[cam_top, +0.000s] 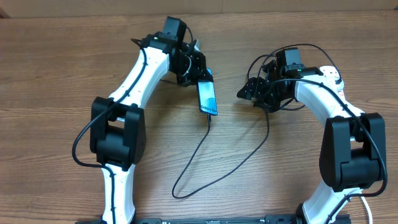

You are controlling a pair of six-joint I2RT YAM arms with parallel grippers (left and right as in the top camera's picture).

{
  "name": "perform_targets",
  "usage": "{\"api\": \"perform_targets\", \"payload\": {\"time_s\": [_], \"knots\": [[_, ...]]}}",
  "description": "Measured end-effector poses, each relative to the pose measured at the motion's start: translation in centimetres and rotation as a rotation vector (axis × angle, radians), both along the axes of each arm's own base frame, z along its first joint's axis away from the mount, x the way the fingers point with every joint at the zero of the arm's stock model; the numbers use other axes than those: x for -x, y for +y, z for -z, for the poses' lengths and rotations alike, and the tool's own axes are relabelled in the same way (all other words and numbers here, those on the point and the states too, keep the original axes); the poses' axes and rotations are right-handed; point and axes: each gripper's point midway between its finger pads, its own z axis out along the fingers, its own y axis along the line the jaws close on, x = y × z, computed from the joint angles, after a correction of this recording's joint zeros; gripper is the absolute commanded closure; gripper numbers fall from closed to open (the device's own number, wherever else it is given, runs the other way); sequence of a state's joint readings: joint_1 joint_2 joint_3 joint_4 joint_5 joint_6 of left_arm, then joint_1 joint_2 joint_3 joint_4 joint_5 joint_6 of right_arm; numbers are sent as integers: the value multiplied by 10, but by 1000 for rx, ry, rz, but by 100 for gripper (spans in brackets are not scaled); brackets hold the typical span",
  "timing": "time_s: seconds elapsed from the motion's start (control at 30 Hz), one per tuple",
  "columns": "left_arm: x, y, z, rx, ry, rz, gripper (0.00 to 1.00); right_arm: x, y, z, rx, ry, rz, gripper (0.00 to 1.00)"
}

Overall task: Plug charger to phone and switch on socket
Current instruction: 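Lower the phone with the left gripper toward the table center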

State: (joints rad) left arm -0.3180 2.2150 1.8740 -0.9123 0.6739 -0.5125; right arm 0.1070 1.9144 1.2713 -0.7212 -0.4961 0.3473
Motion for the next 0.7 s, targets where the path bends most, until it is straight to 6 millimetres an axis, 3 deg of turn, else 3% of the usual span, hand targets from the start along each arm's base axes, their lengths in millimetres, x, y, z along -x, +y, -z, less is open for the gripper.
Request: {"api": "perform_targets", "payload": {"time_s": [0.57,0.7], "knots": [[0,5,10,-75,-12,-12,96,3,-9,6,60,15,11,28],[5,10,22,-104,7,-17,95,3,-9,6,60,15,11,28]]}}
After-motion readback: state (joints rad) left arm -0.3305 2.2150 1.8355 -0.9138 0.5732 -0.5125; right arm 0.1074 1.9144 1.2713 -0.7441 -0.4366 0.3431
